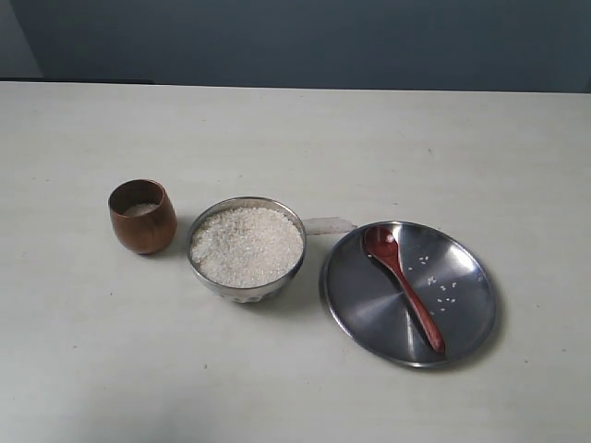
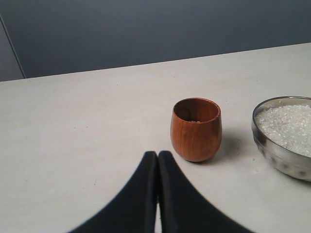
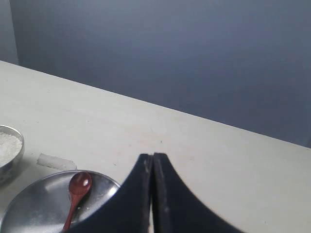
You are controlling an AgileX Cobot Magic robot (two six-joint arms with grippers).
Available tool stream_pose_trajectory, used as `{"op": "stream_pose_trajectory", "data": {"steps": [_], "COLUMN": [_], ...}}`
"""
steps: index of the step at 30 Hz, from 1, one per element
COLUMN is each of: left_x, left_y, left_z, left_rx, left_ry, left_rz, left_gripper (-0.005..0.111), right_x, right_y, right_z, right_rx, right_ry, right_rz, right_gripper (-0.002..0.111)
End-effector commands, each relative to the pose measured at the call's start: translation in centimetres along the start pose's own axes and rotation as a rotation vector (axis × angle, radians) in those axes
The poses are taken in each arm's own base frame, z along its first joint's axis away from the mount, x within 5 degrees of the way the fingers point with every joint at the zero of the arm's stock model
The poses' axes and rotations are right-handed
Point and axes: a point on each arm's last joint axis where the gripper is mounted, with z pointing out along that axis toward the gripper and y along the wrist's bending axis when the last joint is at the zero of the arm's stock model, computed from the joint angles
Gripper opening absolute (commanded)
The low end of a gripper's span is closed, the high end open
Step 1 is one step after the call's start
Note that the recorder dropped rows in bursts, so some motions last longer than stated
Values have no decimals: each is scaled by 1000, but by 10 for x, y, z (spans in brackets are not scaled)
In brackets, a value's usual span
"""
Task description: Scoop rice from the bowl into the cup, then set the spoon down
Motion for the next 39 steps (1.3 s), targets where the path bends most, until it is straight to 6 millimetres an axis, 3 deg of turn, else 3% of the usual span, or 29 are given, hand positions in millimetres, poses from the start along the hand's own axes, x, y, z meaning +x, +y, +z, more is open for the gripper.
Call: {"op": "stream_pose_trajectory", "data": {"steps": [1, 18, 22, 29, 39], "left_x": [0, 0, 0, 0, 0], "left_y": [0, 0, 0, 0, 0], "left_z": [0, 0, 0, 0, 0], "left_rx": [2, 2, 2, 2, 2], "left_ry": [-12, -12, -12, -12, -12], "left_rz": [-8, -8, -8, -8, -8], "left_gripper": [0, 0, 0, 0, 0], "right_x": [1, 0, 2, -7, 42], "right_y": [-1, -2, 1, 1, 18], "right_z": [0, 0, -1, -4, 29], "right_rx": [14, 29, -5, 81, 108], "right_ry": [3, -6, 0, -109, -207], "right_rz": [-8, -34, 74, 87, 129], "right_gripper": [0, 0, 0, 0, 0]}}
